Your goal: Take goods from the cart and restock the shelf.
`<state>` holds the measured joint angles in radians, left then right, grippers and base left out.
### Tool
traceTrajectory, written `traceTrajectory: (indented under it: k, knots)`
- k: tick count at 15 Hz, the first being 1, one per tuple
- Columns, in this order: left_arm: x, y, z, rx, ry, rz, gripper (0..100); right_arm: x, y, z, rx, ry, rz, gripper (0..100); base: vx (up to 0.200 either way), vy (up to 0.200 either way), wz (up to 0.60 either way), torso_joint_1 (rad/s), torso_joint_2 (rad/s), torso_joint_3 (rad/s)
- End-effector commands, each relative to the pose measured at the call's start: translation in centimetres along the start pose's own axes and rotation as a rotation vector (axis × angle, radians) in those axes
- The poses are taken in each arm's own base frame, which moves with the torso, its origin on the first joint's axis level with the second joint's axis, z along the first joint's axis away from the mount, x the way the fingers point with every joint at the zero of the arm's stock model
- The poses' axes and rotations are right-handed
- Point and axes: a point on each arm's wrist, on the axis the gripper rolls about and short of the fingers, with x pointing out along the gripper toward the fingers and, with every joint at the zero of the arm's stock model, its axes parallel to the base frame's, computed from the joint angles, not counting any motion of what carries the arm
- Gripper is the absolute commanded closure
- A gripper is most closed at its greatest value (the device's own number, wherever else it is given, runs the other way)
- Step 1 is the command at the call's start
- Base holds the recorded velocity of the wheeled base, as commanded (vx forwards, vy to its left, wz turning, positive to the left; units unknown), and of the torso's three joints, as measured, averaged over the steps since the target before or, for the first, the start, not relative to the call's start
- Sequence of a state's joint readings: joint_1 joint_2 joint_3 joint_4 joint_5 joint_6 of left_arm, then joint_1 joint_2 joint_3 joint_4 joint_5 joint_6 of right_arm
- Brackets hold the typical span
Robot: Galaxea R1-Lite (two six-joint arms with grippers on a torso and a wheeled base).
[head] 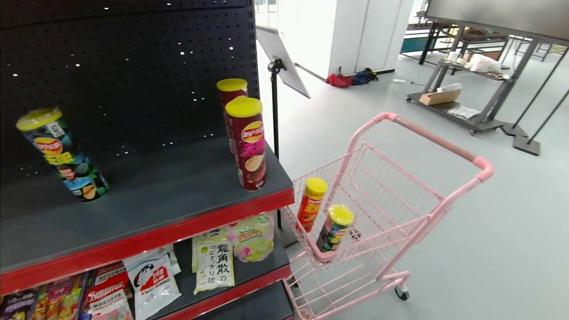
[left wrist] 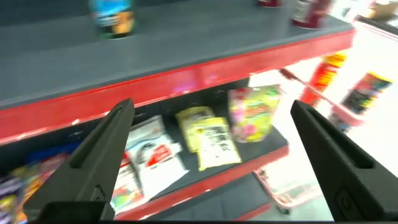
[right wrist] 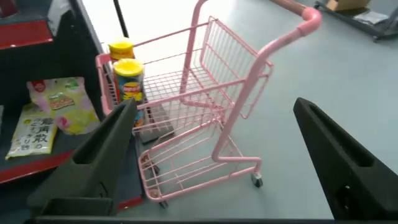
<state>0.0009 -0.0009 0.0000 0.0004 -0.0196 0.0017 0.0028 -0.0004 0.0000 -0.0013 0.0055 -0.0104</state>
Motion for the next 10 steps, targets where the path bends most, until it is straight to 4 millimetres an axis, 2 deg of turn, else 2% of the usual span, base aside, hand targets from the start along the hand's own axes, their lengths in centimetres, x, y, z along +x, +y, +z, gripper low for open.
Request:
traceTrajectory:
  k: [1, 7, 10]
  knots:
    - [0.01, 0.00, 0.01, 0.000, 0.000, 0.000, 0, 0.00, 0.00, 0.00, 0.000, 0.000, 0.001, 0, 0.000, 0.000, 0.00, 0.000, 0.00, 0.000]
    - [0.01, 0.00, 0.01, 0.000, 0.000, 0.000, 0, 0.00, 0.00, 0.00, 0.000, 0.000, -0.001, 0, 0.000, 0.000, 0.00, -0.010, 0.02, 0.014]
    - [0.01, 0.00, 0.01, 0.000, 0.000, 0.000, 0, 0.00, 0.00, 0.00, 0.000, 0.000, -0.001, 0, 0.000, 0.000, 0.00, -0.132, 0.33, 0.186]
